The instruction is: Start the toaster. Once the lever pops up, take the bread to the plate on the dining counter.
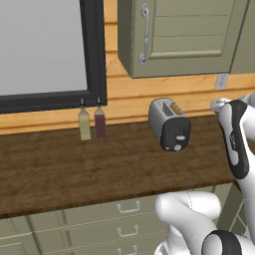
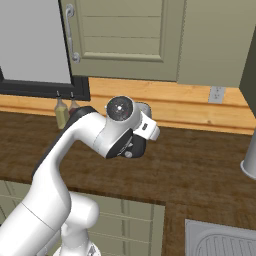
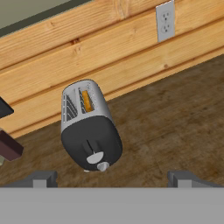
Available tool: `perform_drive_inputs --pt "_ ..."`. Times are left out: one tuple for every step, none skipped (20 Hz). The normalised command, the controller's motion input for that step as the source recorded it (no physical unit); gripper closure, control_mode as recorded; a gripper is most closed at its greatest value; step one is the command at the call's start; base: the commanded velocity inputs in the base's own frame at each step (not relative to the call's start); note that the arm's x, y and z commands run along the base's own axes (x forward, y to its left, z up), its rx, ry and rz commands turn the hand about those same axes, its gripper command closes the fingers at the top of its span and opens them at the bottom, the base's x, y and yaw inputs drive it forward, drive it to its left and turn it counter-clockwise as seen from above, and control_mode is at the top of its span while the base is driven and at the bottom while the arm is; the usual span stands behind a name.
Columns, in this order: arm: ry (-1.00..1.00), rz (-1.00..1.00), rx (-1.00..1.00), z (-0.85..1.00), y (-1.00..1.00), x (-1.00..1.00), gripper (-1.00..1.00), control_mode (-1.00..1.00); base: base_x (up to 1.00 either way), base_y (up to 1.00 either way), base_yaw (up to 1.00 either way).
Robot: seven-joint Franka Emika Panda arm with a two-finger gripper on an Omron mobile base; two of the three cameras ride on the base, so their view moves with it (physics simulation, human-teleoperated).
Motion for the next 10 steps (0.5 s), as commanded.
perform_drive_inputs --pt "0.0 0.0 0.0 0.0 0.0 0.0 -1.0 -1.0 0.0 0.0 0.0" --pt "0.0 0.0 0.0 0.0 0.0 0.0 -1.0 -1.0 0.0 0.0 0.0" --pt "0.0 0.0 0.0 0.0 0.0 0.0 -1.0 -1.0 0.0 0.0 0.0" --pt "0.0 0.0 0.0 0.0 0.0 0.0 -1.0 -1.0 0.0 0.0 0.0" --pt "0.0 0.0 0.0 0.0 0.0 0.0 -1.0 -1.0 0.0 0.0 0.0" --pt "0.0 0.0 0.0 0.0 0.0 0.0 -1.0 -1.0 0.0 0.0 0.0" --pt "0.0 0.0 0.0 0.0 0.0 0.0 -1.0 -1.0 0.0 0.0 0.0" --pt "0.0 0.0 0.0 0.0 0.0 0.0 -1.0 -1.0 0.0 0.0 0.0" --pt "0.0 0.0 0.0 0.0 0.0 0.0 -1.0 -1.0 0.0 0.0 0.0" --pt "0.0 0.0 0.0 0.0 0.0 0.0 -1.0 -1.0 0.0 0.0 0.0"
